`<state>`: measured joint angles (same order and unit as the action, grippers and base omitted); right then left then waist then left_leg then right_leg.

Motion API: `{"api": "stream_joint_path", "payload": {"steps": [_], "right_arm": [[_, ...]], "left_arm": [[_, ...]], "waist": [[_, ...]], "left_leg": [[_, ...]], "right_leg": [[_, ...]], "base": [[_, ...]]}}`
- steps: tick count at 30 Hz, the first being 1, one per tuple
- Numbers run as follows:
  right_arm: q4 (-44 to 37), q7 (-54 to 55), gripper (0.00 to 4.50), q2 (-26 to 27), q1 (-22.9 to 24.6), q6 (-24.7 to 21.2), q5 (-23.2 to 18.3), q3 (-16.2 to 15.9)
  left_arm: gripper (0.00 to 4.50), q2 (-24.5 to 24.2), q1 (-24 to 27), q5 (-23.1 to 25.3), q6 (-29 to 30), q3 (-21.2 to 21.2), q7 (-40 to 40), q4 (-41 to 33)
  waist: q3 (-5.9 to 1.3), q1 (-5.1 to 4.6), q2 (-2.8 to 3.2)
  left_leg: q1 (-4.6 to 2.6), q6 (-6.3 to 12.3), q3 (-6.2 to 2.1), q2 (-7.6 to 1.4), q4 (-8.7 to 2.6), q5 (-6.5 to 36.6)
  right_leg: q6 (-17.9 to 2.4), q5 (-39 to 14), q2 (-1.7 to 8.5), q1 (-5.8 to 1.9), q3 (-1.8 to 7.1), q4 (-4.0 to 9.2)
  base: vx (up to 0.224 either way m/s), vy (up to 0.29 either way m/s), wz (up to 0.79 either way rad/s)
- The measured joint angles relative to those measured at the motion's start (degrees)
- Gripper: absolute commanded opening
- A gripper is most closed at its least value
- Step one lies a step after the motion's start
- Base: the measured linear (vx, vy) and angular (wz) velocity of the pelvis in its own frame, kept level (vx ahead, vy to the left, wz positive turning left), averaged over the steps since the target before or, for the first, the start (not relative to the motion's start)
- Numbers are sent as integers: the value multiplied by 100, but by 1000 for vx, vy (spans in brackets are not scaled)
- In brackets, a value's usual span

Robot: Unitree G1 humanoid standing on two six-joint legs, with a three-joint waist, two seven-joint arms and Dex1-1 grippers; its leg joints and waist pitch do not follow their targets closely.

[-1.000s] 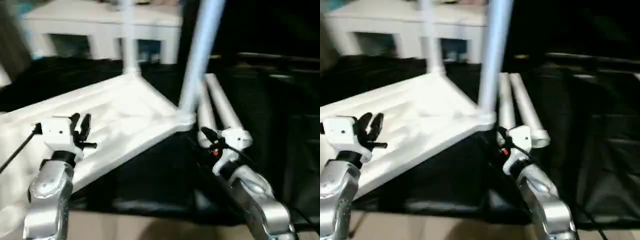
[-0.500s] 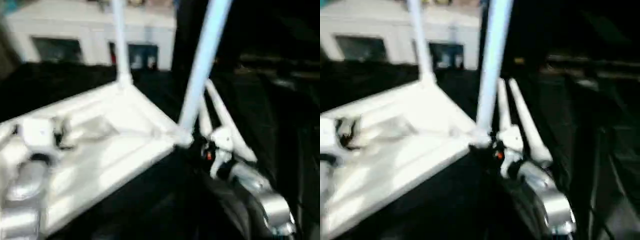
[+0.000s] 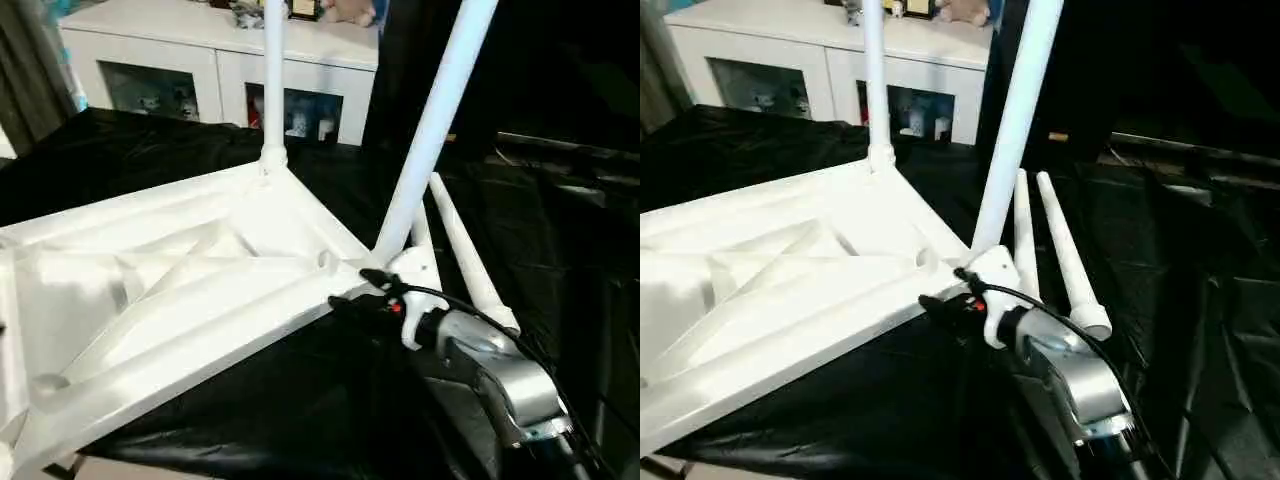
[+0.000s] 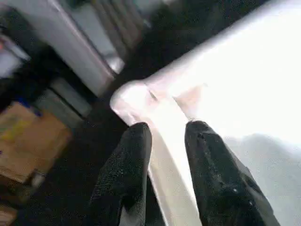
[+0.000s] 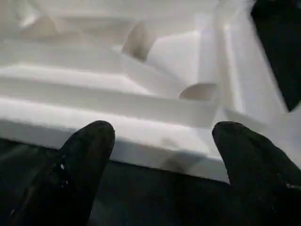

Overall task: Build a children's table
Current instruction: Insert table leg to table base

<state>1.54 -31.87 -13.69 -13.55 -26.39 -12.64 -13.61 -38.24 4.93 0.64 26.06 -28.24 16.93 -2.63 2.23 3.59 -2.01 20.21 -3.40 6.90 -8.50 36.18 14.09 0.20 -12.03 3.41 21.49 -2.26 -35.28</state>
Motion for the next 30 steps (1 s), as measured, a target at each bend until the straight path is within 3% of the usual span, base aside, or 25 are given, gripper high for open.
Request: {"api": "stream_joint_path", "payload": {"steps": [5, 10, 17, 25, 30], "right_arm": [[101, -81, 387, -116, -102, -251, 136, -187], [16, -112, 387, -296, -192, -578, 161, -209], [51, -108, 387, -330, -286, -855, 341, -373], [1271, 78, 387, 81, -917, -578, 647, -508], [2549, 158, 387, 399, -1646, -52, 798, -487]], "left_arm": [[145, -235, 98, -163, 108, 525, 779, 135], [145, -525, -225, -169, -22, 950, 1283, 546], [145, -757, -390, -154, -120, 1364, 1853, 987], [145, -1132, -755, -157, -191, 1833, 2647, 1410], [145, -1599, -773, -259, -188, 2156, 3540, 1471]], "waist": [[1, 48, -11], [0, 75, -20], [4, 3, -12], [7, -30, -9], [16, -62, -27]], "left_leg": [[-1, -10, 13, -8, -22, -7], [0, -41, 26, -26, -68, -30], [-3, -45, 46, -46, -78, -32], [-15, -56, 54, -51, -80, -38], [-16, -76, 61, -60, -83, -49]], "right_leg": [[-32, 19, 0, 7, -1, -5], [-39, 11, -13, 32, -6, -4], [-55, -8, -23, 39, -7, -2], [-61, -5, -22, 43, -5, -21], [-71, -9, -22, 65, -7, -57]], "base": [[0, 0, 0], [0, 0, 0], [0, 0, 0], [0, 0, 0], [0, 0, 0]]}}
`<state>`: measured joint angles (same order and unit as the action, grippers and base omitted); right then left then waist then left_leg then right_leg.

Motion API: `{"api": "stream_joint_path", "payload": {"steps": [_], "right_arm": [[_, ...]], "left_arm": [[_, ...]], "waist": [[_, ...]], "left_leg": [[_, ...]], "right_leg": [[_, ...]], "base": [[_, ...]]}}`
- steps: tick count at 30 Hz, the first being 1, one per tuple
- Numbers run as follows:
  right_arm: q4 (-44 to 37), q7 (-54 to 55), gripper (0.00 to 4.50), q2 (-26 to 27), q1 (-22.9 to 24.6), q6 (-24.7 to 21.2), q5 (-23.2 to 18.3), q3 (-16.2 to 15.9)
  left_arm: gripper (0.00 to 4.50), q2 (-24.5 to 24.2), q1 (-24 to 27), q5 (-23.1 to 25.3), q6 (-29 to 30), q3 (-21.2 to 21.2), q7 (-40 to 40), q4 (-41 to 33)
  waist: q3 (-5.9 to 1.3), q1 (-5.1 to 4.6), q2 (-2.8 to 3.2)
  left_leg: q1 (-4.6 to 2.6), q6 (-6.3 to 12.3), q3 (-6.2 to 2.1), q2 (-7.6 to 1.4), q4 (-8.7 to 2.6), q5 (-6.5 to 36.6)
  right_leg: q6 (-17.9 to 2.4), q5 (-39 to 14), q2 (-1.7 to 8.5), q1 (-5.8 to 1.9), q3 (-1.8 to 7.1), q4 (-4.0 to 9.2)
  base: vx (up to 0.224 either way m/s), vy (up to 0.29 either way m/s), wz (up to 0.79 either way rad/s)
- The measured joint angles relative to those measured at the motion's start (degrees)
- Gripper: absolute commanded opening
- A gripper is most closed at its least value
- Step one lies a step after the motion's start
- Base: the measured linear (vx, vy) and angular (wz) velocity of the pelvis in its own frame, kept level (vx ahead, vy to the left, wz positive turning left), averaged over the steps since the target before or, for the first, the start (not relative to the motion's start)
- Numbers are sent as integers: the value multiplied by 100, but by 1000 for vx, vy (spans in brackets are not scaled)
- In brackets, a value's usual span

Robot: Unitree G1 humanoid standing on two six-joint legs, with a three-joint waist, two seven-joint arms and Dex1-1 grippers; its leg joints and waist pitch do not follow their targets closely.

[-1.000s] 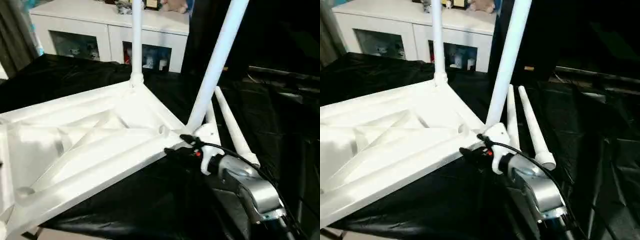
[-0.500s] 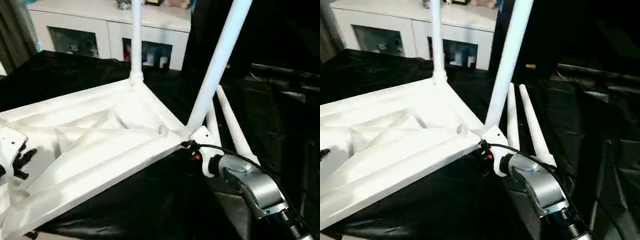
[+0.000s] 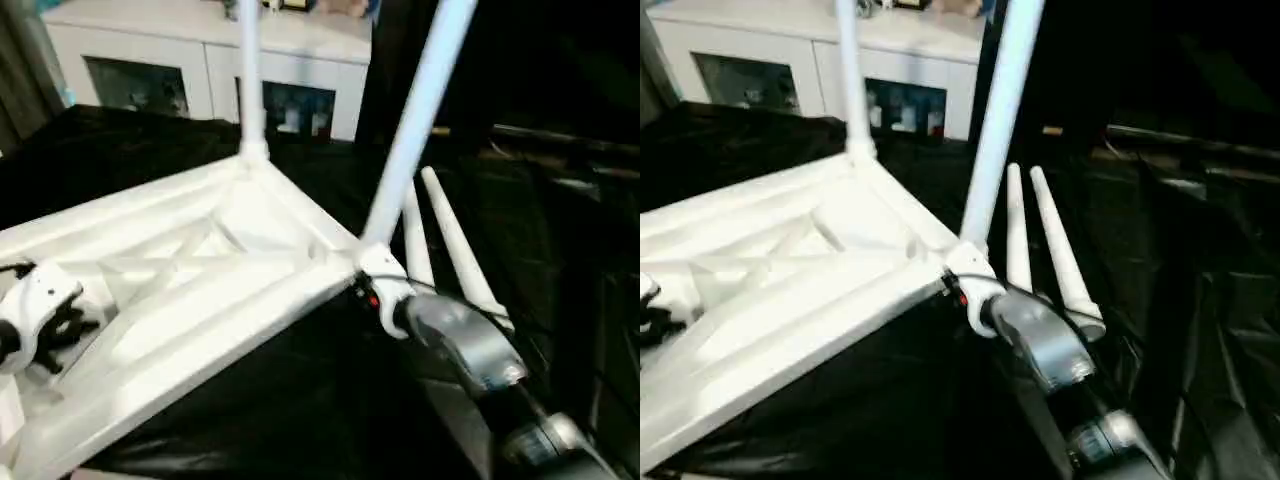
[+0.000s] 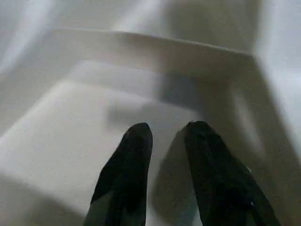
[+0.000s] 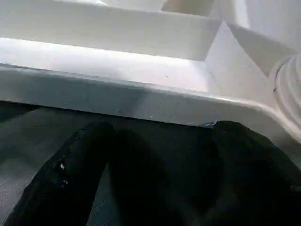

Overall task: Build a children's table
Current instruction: Insert table leg to table base

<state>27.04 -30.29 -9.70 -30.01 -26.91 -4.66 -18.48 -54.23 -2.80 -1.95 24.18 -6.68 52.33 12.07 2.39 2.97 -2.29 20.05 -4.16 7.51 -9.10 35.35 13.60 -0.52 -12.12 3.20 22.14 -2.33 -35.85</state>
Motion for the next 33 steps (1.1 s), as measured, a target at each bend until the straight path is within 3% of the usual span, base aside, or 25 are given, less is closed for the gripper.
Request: {"api": "stream_joint_path", "payload": {"steps": [5, 9, 17, 24, 29, 33], "right_arm": [[1198, 70, 387, 306, -555, 605, 74, 98], [2108, 137, 387, 495, -1006, 1087, 87, 260], [3055, 162, 387, 914, -1555, 1643, 206, 447], [3380, 161, 387, 1000, -1855, 2028, 308, 505], [3248, 96, 387, 916, -1901, 2139, 314, 547], [2678, -44, 387, 709, -1709, 2147, 295, 632]], "left_arm": [[145, -276, 64, -250, 129, 100, 756, -236], [145, -382, 60, -466, 194, 241, 1285, -492], [145, 97, -606, -938, 613, 962, 1986, -1000], [145, 801, -1655, -432, -101, 1451, 1716, -116], [145, 1204, -2357, 78, -709, 1650, 898, 878], [145, 1446, -3046, 672, -1520, 1919, 77, 1916]], "waist": [[5, -1, -10], [36, 2, -59], [35, -57, -146], [27, -44, -162], [40, -4, -148], [52, 56, -133]], "left_leg": [[0, -23, 80, -50, -13, -14], [5, -28, 125, -74, -22, -20], [8, -26, 173, -90, -75, -72], [2, -44, 202, -112, -89, -95], [6, -51, 207, -120, -89, -116], [7, -43, 208, -124, -88, -125]], "right_leg": [[-12, -7, 0, 18, -1, -15], [-28, -17, 0, 36, 0, -26], [-39, -20, -1, 77, 2, -36], [-51, -15, 0, 79, -6, -42], [-64, -6, -1, 81, -14, -47], [-65, -4, -1, 78, -20, -48]], "base": [[0, 0, 0], [0, 0, 0], [0, 0, 0], [0, 0, 0], [0, 0, 0], [0, 0, 0]]}}
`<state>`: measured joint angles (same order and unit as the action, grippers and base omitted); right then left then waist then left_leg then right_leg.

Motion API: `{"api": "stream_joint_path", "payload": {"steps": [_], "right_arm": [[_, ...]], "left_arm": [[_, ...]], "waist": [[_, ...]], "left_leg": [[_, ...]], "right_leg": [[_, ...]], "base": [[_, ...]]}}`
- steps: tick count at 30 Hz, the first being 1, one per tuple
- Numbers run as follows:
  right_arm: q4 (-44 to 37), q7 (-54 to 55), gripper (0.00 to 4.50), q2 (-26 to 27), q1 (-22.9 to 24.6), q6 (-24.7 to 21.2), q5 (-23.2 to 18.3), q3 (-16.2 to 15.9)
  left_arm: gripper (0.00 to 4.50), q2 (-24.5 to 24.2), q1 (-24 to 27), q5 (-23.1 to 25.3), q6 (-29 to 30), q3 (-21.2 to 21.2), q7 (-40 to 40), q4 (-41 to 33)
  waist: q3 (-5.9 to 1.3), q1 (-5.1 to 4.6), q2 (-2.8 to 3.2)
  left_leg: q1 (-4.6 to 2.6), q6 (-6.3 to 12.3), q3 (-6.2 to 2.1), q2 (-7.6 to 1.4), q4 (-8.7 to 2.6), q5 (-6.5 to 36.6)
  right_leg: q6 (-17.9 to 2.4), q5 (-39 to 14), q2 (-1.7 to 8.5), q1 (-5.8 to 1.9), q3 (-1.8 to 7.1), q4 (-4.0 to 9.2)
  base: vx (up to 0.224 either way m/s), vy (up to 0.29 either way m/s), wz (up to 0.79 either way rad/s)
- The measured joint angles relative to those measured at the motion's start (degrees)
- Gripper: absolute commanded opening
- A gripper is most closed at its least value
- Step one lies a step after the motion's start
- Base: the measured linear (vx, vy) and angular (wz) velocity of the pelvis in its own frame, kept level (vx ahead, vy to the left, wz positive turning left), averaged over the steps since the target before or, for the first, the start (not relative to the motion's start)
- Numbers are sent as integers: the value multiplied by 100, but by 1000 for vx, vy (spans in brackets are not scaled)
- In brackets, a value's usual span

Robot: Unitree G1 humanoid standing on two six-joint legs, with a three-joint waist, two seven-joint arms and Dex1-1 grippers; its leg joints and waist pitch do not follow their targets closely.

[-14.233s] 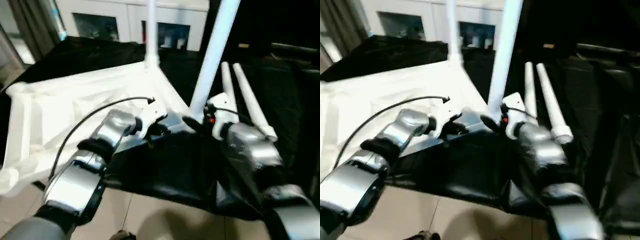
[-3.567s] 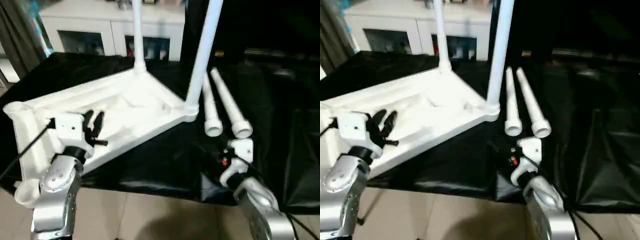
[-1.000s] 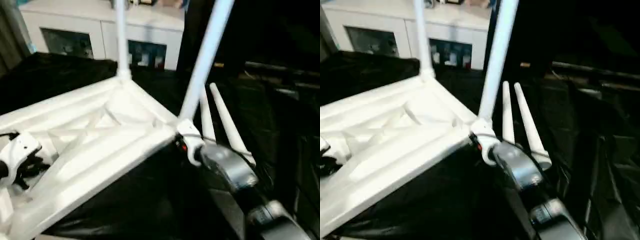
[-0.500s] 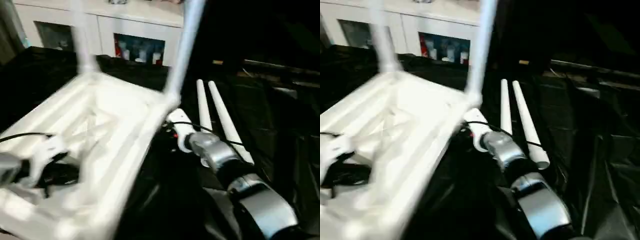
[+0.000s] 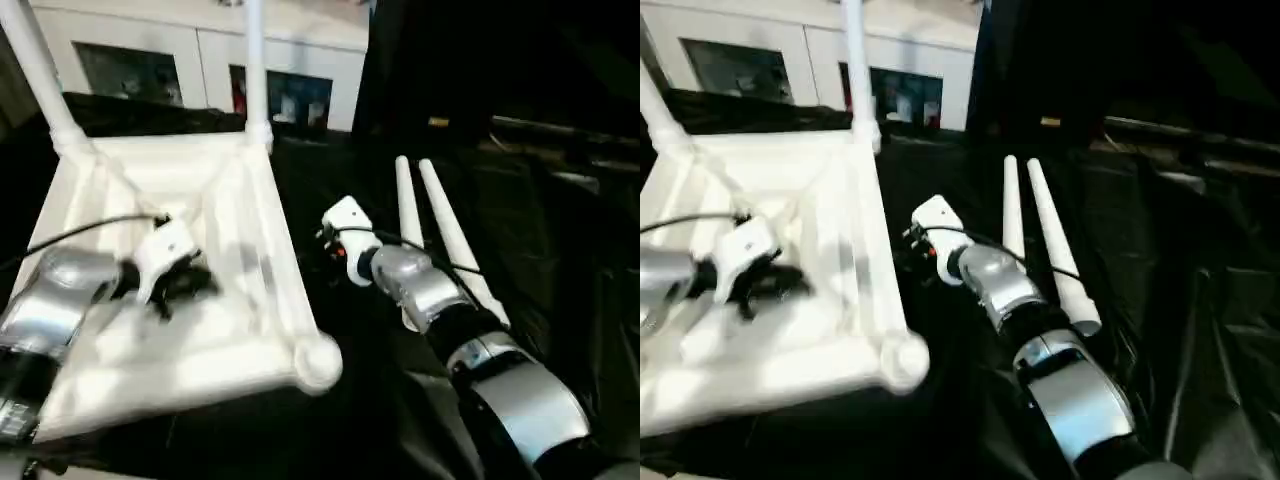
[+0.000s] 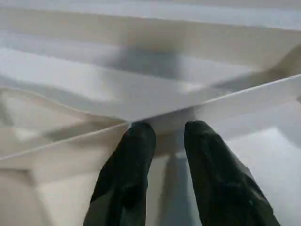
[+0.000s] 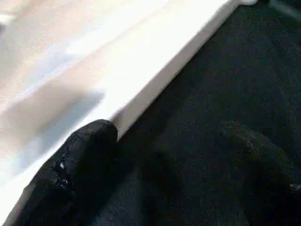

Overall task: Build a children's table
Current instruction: Insert table leg to table base

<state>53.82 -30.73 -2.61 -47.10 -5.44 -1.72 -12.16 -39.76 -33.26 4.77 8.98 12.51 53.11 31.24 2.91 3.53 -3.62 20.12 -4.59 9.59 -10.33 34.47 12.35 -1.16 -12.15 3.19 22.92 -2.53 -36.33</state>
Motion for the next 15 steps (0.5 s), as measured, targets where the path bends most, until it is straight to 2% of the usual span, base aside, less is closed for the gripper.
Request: {"api": "stream_joint_path", "payload": {"steps": [5, 9, 11, 14, 15], "right_arm": [[-605, 13, 387, -341, 176, -64, -44, 186], [-1333, 52, 387, -540, 509, -328, -105, 346], [-1875, 211, 387, -575, 733, -549, -123, 482], [-2538, 792, 387, -691, 924, -1213, -32, 684], [-2823, 993, 387, -761, 931, -1636, 37, 739]], "left_arm": [[145, 94, -327, 493, -668, 115, -675, 742], [145, 406, -350, 288, -766, -97, -937, 798], [145, 480, -323, 70, -754, -250, -831, 577], [145, 530, -177, -338, -595, -490, -634, -115], [145, 541, 19, -625, -351, -686, -562, -575]], "waist": [[11, 1, 17], [18, 44, 30], [37, 64, 59], [60, 109, 99], [68, 99, 121]], "left_leg": [[1, 1, 3, 0, 0, -1], [6, 0, 4, -1, 0, -2], [7, 1, 5, -1, 0, -2], [5, -19, 6, -1, 0, -12], [4, -33, 8, -1, -2, -20]], "right_leg": [[-1, 3, 1, 0, 1, 3], [0, 3, 1, 2, 0, 4], [-1, 4, 1, 3, 1, 5], [-1, 4, 1, 2, 2, 5], [-1, 4, 0, 3, 3, 5]], "base": [[0, 0, 0], [0, 0, 0], [0, 0, 0], [0, 0, 0], [0, 0, 0]]}}
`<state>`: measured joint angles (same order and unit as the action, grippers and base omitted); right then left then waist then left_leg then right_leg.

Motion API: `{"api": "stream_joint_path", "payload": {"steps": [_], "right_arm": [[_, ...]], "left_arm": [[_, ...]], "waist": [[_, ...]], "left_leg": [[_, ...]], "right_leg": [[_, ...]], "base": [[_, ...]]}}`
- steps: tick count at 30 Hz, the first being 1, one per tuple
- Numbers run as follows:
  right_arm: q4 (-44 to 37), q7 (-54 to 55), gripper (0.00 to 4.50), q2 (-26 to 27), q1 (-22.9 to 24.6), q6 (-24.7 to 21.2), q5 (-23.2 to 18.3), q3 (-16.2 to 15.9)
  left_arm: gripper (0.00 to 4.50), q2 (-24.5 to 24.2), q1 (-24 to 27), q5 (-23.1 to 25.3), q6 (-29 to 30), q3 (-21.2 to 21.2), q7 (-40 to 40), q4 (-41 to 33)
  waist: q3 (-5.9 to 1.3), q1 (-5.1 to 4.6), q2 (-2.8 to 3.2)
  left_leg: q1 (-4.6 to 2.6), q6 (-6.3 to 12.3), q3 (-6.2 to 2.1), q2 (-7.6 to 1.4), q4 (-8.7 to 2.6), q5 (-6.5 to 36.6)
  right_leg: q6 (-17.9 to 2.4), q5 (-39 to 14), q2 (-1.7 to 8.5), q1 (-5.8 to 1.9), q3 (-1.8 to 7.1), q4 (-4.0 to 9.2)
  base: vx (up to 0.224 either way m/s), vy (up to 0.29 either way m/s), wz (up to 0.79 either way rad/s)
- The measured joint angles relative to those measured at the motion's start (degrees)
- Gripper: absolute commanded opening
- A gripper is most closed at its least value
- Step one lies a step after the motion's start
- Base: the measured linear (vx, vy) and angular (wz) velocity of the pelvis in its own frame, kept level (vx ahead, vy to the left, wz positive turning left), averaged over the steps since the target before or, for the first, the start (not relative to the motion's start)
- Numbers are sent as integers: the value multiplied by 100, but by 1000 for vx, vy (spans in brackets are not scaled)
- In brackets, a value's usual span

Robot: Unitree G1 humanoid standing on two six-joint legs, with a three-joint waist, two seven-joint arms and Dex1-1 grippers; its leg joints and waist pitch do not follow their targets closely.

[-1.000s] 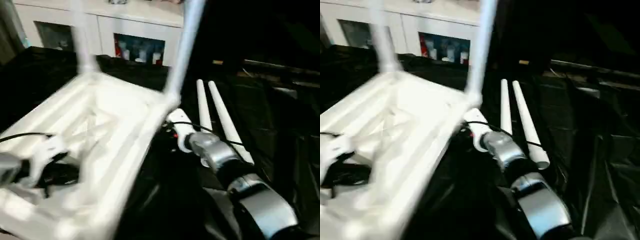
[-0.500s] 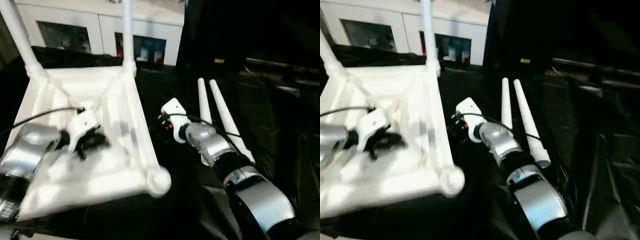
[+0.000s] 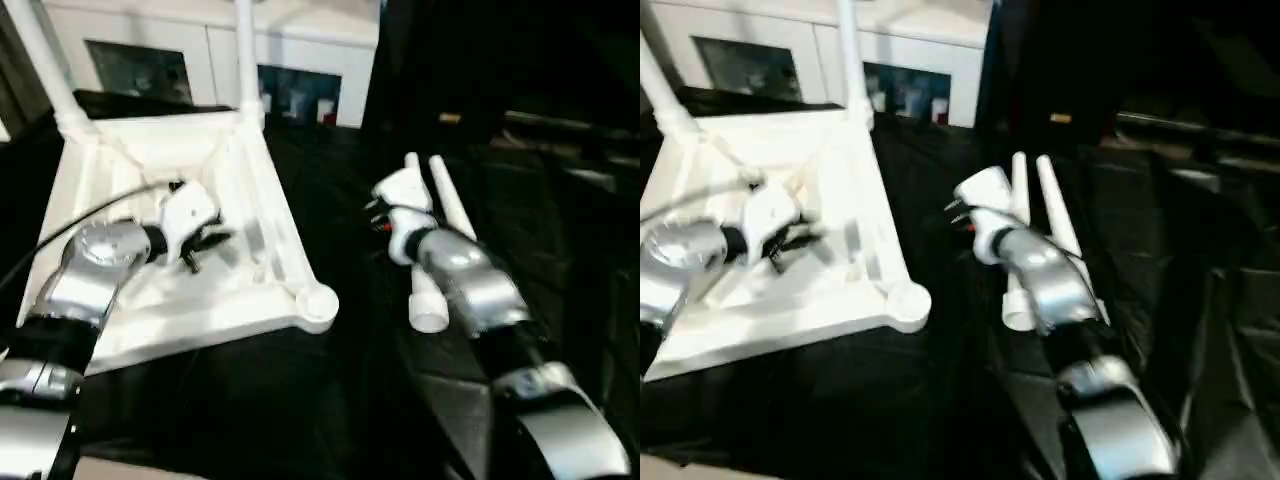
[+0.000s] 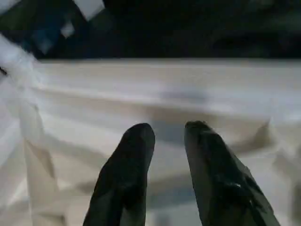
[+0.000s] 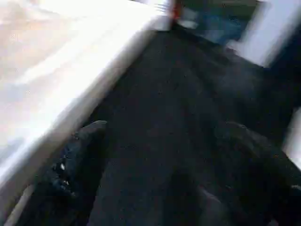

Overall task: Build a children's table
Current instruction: Insert table leg to table base

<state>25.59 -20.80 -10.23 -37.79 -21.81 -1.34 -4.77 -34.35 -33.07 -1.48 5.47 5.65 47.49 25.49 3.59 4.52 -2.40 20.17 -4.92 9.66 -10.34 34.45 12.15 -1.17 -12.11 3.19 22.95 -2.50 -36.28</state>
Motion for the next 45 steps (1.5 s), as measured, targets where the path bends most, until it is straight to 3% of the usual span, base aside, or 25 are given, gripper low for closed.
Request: {"api": "stream_joint_path", "payload": {"steps": [3, 6, 8, 15, 23, 26, 29, 30, 33, 36, 40, 45], "right_arm": [[-509, -31, 416, -183, 1, -588, -282, 414], [-626, 240, 433, -180, -25, -884, -298, 617], [-622, 541, 443, -183, -51, -1375, -260, 739], [-645, 990, 443, -245, -125, -3045, -249, 1006], [-178, 1019, 443, -183, -473, -3853, -544, 1366], [111, 925, 443, -155, -515, -4034, -665, 1420], [525, 779, 443, -163, -558, -4120, -681, 1331], [674, 744, 408, -163, -572, -4132, -681, 1279], [906, 689, 389, -174, -666, -4111, -676, 1203], [1114, 640, 364, -180, -741, -4015, -667, 1154], [1412, 577, 338, -214, -834, -3838, -626, 1108], [1744, 632, 292, -256, -923, -3607, -581, 1127]], "left_arm": [[145, 177, 428, -779, 711, -367, 44, -1119], [145, 374, 551, -1256, 1156, -583, -84, -1795], [145, 608, 612, -1524, 1429, -705, -251, -2199], [145, 869, 1047, -1795, 2159, -470, -447, -3087], [145, 447, 1326, -2220, 2953, 44, 135, -3997], [145, 271, 1394, -2377, 3280, 172, 337, -4260], [145, 49, 1401, -2476, 3575, 275, 439, -4513], [145, -96, 1402, -2469, 3658, 369, 486, -4583], [145, -260, 1424, -2392, 3710, 493, 564, -4633], [145, -373, 1426, -2331, 3736, 548, 596, -4678], [179, -505, 1420, -2326, 3843, 611, 603, -4714], [218, -443, 1385, -1832, 3587, 666, 192, -4648]], "waist": [[22, 24, 42], [26, 39, 52], [25, 41, 52], [33, 29, 34], [37, -3, 21], [42, 12, 8], [47, 26, -50], [48, 25, -87], [39, 25, -144], [30, 29, -160], [14, 39, -184], [6, 45, -196]], "left_leg": [[0, -1, 1, -1, -2, 0], [-5, -2, 2, -3, -3, -1], [-6, -1, 5, -3, -3, -2], [-5, -13, 8, -4, -3, -22], [-9, -10, 14, -4, -3, -26], [-8, -9, 14, -4, -3, -32], [-8, -3, 15, -5, -3, -36], [-8, -3, 16, -5, -3, -37], [-9, -6, 15, -6, 1, -40], [-10, -7, 16, -6, 3, -40], [-10, -9, 15, -8, 3, -42], [-10, -11, 15, -9, 6, -43]], "right_leg": [[0, 0, 0, 0, -1, 0], [0, 0, 0, 0, -3, -7], [-1, 0, 0, -2, 0, -11], [-1, 0, 0, 7, 1, -24], [1, -1, 0, 14, 7, -41], [0, -1, 0, 16, 6, -49], [0, -1, 0, 17, 5, -59], [0, -1, 0, 18, 7, -65], [0, -1, 0, 19, 6, -67], [1, 0, 2, 16, 7, -70], [1, 0, 2, 15, 4, -74], [1, 1, 2, 9, 4, -73]], "base": [[0, 0, 0], [0, 0, 0], [0, 0, 0], [0, 0, 0], [0, 0, 0], [0, 0, 0], [0, 0, 0], [0, 0, 0], [0, 0, 0], [0, 0, 0], [0, 0, 0], [0, 0, 0]]}}
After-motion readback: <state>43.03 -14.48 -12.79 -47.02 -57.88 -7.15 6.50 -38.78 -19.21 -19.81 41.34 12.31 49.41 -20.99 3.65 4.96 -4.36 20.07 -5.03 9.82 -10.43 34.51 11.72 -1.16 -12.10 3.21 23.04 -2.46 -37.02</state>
